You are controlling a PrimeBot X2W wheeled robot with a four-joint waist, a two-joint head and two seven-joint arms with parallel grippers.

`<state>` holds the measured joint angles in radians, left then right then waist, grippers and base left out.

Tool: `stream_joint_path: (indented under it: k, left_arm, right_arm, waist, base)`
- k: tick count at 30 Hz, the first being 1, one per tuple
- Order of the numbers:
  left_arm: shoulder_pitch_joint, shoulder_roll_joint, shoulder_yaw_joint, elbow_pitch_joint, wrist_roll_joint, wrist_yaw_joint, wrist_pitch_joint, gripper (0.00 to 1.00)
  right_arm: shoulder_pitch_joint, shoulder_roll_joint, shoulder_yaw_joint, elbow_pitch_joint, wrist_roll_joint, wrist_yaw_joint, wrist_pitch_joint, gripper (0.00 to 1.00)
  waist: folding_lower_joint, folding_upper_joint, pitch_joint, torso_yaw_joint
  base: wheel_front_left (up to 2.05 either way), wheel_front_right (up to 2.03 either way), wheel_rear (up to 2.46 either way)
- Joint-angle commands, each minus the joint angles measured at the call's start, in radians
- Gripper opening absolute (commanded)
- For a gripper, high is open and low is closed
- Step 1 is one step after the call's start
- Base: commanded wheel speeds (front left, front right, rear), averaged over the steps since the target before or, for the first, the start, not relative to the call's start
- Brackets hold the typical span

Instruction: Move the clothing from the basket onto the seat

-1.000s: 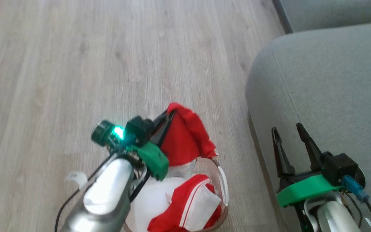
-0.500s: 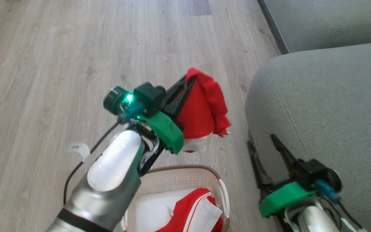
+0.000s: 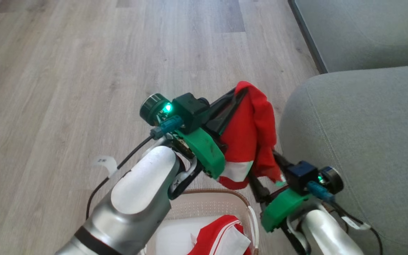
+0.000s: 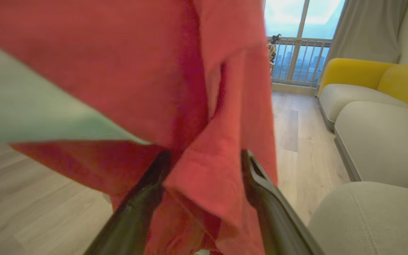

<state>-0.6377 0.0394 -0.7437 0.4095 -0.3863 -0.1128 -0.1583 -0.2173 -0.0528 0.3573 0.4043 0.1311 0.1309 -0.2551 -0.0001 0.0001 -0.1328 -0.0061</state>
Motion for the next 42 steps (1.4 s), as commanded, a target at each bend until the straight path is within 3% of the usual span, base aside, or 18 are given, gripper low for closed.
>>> stream_joint_path:
  k: [1,5,6,7,10,11,19,21,22,23,32,42]
  left_arm:
    - [-0.077,0.011,0.027,-0.043,-0.009,0.01,0.002,0.0]
    - [-0.074,0.011,-0.001,-0.049,-0.032,0.016,0.002,0.0]
    - [-0.072,0.011,-0.004,-0.047,-0.034,0.017,0.001,0.0]
    - [-0.069,0.011,-0.007,-0.046,-0.036,0.019,0.0,0.0]
    - [-0.057,0.011,-0.011,-0.037,-0.045,0.025,-0.004,0.0]
    - [-0.053,0.011,-0.011,-0.032,-0.048,0.027,-0.006,0.0]
    - [-0.012,0.027,0.007,0.024,-0.074,0.046,-0.025,0.0]
    - [-0.002,0.031,0.015,0.037,-0.08,0.052,-0.035,0.46]
    - [0.003,0.033,0.017,0.045,-0.083,0.055,-0.039,0.81]
    - [0.008,0.035,0.019,0.052,-0.085,0.057,-0.043,1.0]
    - [0.061,0.038,0.038,0.092,-0.112,0.071,-0.074,1.0]
    - [0.124,0.028,0.036,0.102,-0.11,0.08,-0.099,1.0]
  right_arm:
    - [-0.067,0.003,0.031,-0.017,0.009,0.0,-0.007,1.0]
    - [-0.117,0.003,0.078,0.032,0.046,0.0,-0.007,1.0]
    - [-0.126,0.003,0.087,0.039,0.053,0.0,-0.007,0.87]
    - [-0.134,0.003,0.096,0.045,0.058,0.0,-0.007,0.56]
    - [-0.155,0.003,0.113,0.059,0.069,0.0,-0.007,0.07]
    - [-0.159,0.003,0.116,0.062,0.072,0.0,-0.007,0.0]
    - [-0.16,0.003,0.105,0.059,0.072,0.0,-0.007,0.0]
    - [-0.156,0.003,0.089,0.058,0.065,0.0,-0.007,0.0]
    - [-0.154,0.003,0.08,0.056,0.061,0.0,-0.007,0.0]
    - [-0.152,0.003,0.071,0.053,0.057,0.0,-0.007,0.0]
    - [-0.12,0.003,-0.056,0.014,0.018,0.0,-0.007,0.0]
    - [-0.078,-0.006,-0.17,-0.043,-0.047,0.0,-0.007,0.0]
  waist:
    - [0.0001,-0.0001,-0.004,0.009]
    - [0.0001,-0.0001,-0.009,0.026]
    - [0.0001,-0.0001,-0.01,0.029]
    - [0.0001,-0.0001,-0.01,0.032]
    - [0.0001,-0.0001,-0.011,0.038]
    - [0.0001,-0.0001,-0.012,0.04]
    - [0.0001,-0.0001,-0.007,0.031]
    - [0.0001,-0.0001,-0.004,0.024]
    - [0.0001,-0.0001,-0.003,0.019]
    - [0.0001,-0.0001,-0.001,0.014]
    - [0.0001,-0.0001,0.009,-0.032]
    - [0.0001,-0.0001,0.029,-0.137]
  base:
    - [0.0,0.0,0.0]
    - [0.0,0.0,0.0]
    - [0.0,0.0,0.0]
    - [0.0,0.0,0.0]
    - [0.0,0.0,0.0]
    - [0.0,0.0,0.0]
    - [0.0,0.0,0.0]
    - [0.0,0.0,0.0]
    - [0.0,0.0,0.0]
    - [0.0,0.0,0.0]
    - [0.0,0.0,0.0]
    - [0.0,0.0,0.0]
